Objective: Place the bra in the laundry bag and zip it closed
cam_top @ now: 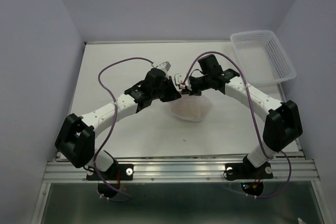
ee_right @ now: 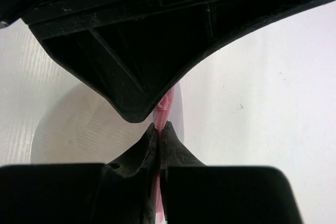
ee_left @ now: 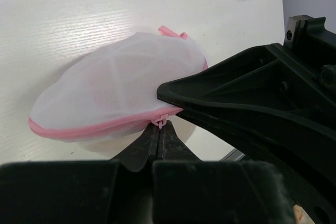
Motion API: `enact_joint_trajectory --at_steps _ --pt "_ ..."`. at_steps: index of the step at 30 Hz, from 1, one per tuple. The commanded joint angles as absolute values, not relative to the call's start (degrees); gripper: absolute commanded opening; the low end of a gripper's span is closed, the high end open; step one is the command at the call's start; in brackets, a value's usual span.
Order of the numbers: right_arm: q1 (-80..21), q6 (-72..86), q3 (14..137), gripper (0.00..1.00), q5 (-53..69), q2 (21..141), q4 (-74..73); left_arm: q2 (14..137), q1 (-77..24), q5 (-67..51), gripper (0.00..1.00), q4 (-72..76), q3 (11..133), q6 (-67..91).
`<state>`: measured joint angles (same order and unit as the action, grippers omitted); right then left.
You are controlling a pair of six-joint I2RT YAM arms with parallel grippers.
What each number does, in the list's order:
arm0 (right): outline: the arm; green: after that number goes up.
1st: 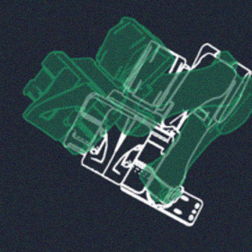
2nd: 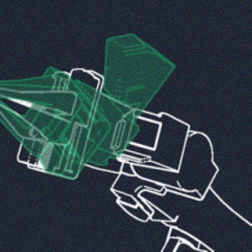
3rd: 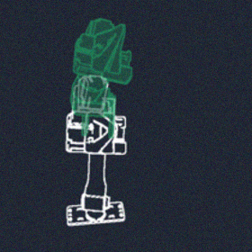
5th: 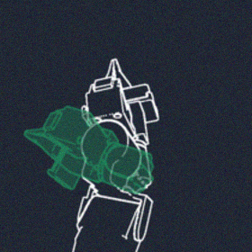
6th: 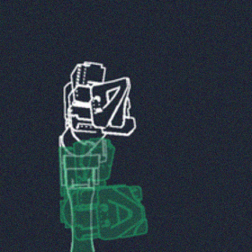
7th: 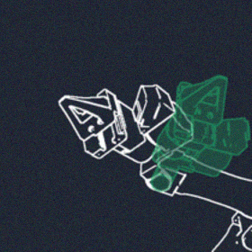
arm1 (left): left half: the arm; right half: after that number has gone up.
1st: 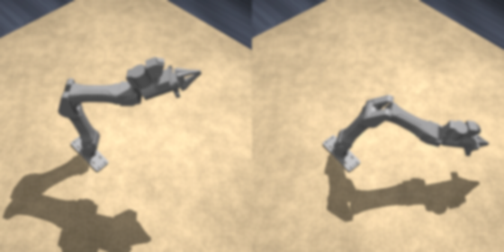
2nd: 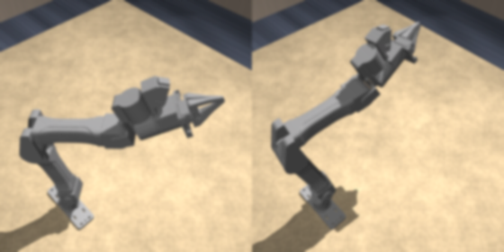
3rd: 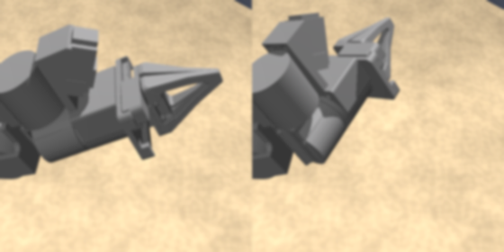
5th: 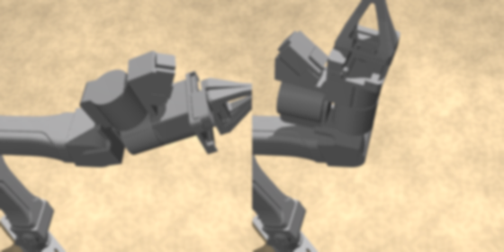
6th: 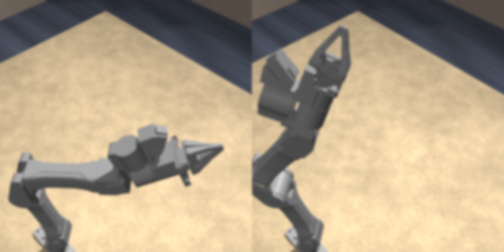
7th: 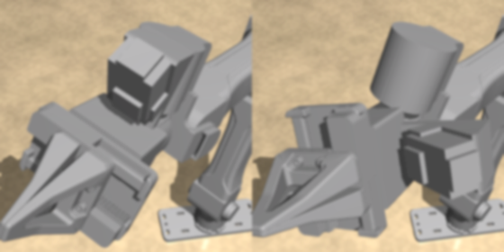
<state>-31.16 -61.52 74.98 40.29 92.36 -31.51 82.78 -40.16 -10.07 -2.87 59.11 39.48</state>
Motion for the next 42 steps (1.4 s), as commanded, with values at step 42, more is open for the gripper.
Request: enact_joint_trajectory --at_steps 42 --pt "-23.5 -58.2 75.2 0.01 33.3 91.6 -18.1 88.5 -33.6 -26.3 0.0 1.6 52.4 26.1"
